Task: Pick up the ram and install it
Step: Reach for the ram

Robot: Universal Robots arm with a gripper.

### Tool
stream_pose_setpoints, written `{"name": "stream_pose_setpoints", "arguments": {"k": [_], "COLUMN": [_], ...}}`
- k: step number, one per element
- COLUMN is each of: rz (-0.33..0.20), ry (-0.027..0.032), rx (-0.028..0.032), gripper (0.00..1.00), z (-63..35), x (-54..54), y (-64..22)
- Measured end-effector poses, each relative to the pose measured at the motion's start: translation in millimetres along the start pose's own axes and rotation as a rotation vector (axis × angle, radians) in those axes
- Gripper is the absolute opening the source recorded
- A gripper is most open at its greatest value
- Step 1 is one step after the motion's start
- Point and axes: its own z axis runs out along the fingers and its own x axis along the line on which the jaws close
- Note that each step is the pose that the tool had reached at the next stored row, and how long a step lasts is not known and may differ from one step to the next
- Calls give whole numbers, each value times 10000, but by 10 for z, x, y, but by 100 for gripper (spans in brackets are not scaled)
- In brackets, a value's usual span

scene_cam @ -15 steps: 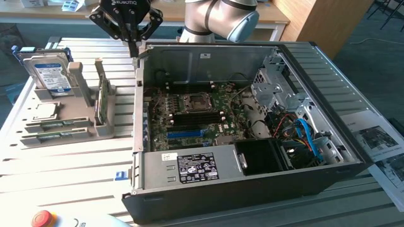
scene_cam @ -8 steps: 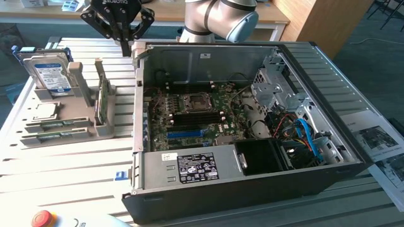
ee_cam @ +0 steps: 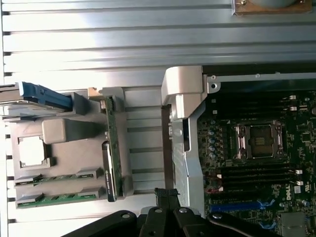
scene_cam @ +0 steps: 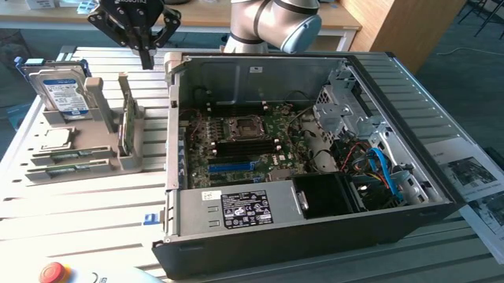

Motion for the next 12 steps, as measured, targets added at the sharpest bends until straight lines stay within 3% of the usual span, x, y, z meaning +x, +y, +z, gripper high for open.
{"name": "stream_pose_setpoints", "arguments": {"k": [12], "rz": [3], "ry": [23], "rx": [2], "gripper": [11], "z": [8], "x": [286], "y": [56]}}
